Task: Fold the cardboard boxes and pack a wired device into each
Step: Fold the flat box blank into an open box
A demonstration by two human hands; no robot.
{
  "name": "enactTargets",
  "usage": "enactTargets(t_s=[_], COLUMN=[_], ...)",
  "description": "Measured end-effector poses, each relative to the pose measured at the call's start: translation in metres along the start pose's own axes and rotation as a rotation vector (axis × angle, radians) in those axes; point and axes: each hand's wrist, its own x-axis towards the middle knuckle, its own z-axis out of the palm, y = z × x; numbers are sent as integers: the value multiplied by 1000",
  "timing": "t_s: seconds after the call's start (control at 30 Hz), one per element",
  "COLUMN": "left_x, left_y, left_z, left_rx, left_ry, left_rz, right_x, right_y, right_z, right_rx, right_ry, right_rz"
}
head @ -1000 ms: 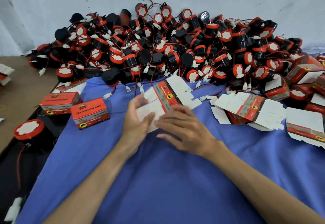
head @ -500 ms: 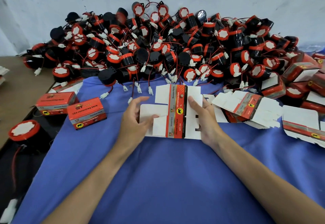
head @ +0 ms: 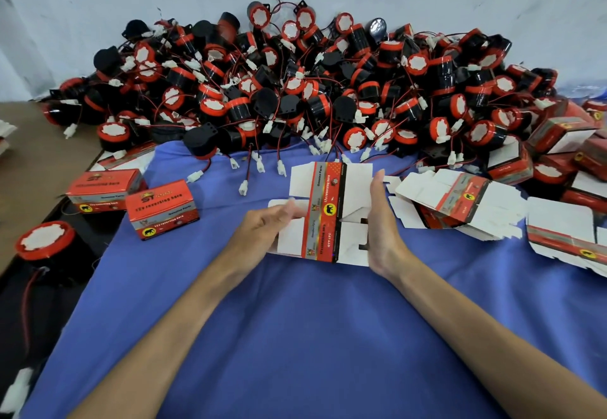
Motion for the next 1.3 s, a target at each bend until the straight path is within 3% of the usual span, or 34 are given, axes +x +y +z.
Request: enactTargets(t_s=[0.3, 0.57, 0.7, 0.93, 1.0, 1.07, 1.17, 1.23, 1.3], left_x=[-2, 0, -2, -2, -1, -2, -3, -4, -3], left_y=[-1, 4, 5, 3, 0, -2, -4, -6, -8], left_z=[1, -7, -3, -3, 0, 1, 3, 9, 13], left_rx=[-171, -482, -432, -383, -136, 277, 697, 818, 763], left_ry=[-93, 14, 41, 167, 324, 480, 388, 315, 324], left_rz=[-109, -69, -73, -50, 95, 408, 741, 774, 711], right_x=[-7, -2, -2, -1, 1, 2, 0, -4, -10], right_y=[2, 3, 7, 11, 8, 6, 6, 8, 10], right_z=[1, -6, -5, 0, -1, -3, -1, 5, 9], right_rx=[57, -77, -199, -206, -190, -172, -163, -167, -156], right_ry=[-186, -249, -281, -234, -184, -138, -136, -159, -192], right_rz=[-56, -277, -278, -248, -236, -233, -244, -254, -262])
